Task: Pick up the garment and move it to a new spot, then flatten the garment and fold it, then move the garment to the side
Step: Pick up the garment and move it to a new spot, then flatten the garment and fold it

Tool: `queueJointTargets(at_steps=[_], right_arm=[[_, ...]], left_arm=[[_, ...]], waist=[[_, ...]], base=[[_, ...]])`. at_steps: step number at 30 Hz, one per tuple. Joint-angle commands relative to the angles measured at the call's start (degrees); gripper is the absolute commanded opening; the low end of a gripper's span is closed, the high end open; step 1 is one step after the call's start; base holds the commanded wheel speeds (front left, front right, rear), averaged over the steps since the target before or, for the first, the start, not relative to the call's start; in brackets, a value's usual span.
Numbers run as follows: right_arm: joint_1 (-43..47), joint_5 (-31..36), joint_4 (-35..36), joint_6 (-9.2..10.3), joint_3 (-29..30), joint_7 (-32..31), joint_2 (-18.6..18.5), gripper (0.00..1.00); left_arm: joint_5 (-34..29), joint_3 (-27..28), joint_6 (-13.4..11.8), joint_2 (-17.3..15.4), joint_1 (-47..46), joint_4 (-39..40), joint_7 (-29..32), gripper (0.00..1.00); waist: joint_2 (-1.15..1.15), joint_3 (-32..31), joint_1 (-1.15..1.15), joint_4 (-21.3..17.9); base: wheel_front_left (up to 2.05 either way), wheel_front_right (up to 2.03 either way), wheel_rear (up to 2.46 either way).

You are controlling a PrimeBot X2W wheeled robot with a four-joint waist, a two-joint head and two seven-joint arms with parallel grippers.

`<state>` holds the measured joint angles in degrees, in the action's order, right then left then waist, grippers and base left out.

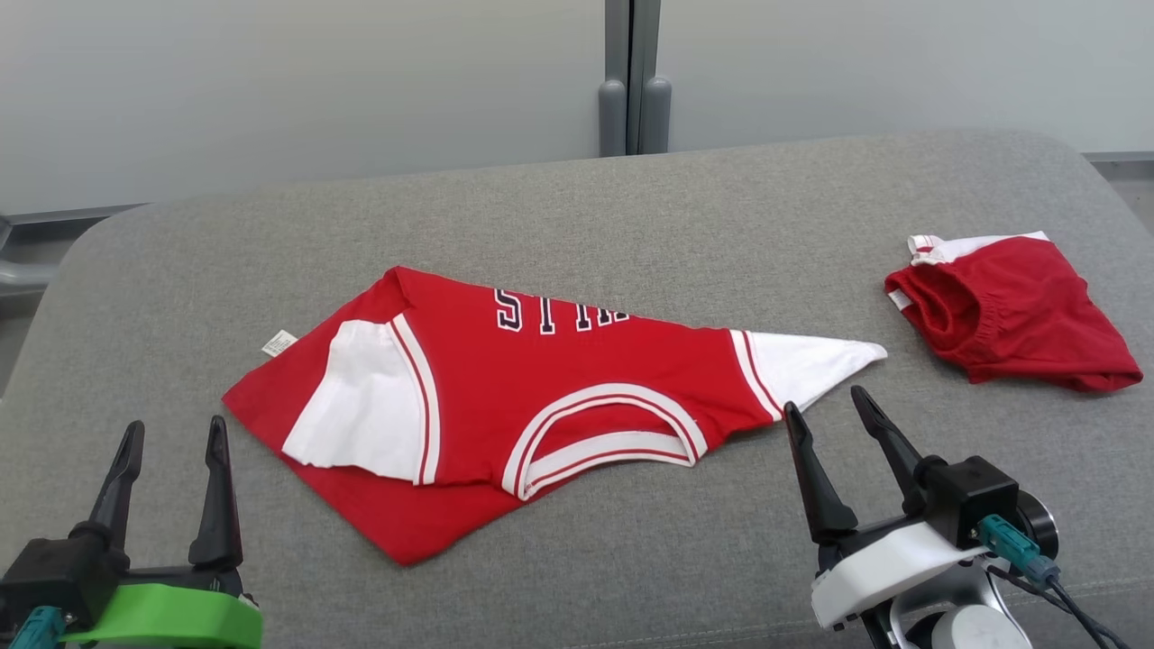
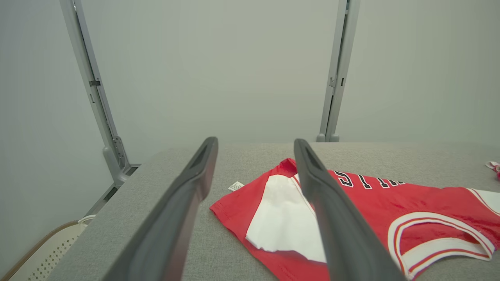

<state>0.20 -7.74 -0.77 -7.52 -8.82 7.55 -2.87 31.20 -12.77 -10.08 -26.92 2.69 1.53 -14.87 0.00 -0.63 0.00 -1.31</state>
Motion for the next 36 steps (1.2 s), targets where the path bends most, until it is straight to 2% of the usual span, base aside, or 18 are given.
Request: queueJointTargets(at_steps=[1,10,16,26,27,29,36], right_arm=[[0.7,0.2,0.4,0.07,0.0,-0.2,-0.1,1.00],[0.9,0.4,1.0,0.07,0.1,-0.7,-0.1,1.00],[-0.5,-0.1,1.6,0.07,-1.6,-2.6,-0.9,1.00],[-8.8,-2.8,-2.6,0.07,-14.4,-7.0,-6.2,1.00],[-11.1,-3.6,-4.8,0.07,-17.2,-7.5,-7.2,1.00],[-13.6,-4.7,-7.1,0.07,-20.0,-7.8,-8.0,1.00],[-23.1,-7.9,-16.7,0.07,-28.0,-12.4,-10.8,1.00]], left_arm=[[-0.2,0.1,0.2,0.2,0.0,-0.1,-0.3,1.00],[0.0,0.0,1.1,0.9,-1.1,-1.1,-0.2,1.00],[0.2,-0.8,1.7,1.4,-2.8,-1.6,0.0,1.00],[-0.1,-2.5,3.5,4.2,-7.8,-3.2,-0.1,1.00],[-0.3,-2.9,4.0,5.2,-8.8,-3.7,-0.2,1.00],[-0.4,-3.3,4.8,6.1,-9.9,-4.6,-0.2,1.00],[-1.7,-4.5,8.0,10.3,-13.4,-7.0,-0.3,1.00]], waist=[[0.00,0.0,0.00,0.0],[0.00,0.3,0.00,0.6],[0.00,1.0,0.00,3.4],[0.00,4.9,0.00,14.5],[0.00,5.8,0.00,16.9],[0.00,6.8,0.00,19.1],[0.00,10.4,0.00,25.3]], base=[[0.00,0.00,0.00],[0.00,0.00,0.00],[0.00,0.00,0.00],[0.00,0.00,0.00],[0.00,0.00,0.00],[0.00,0.00,0.00],[0.00,0.00,0.00]])
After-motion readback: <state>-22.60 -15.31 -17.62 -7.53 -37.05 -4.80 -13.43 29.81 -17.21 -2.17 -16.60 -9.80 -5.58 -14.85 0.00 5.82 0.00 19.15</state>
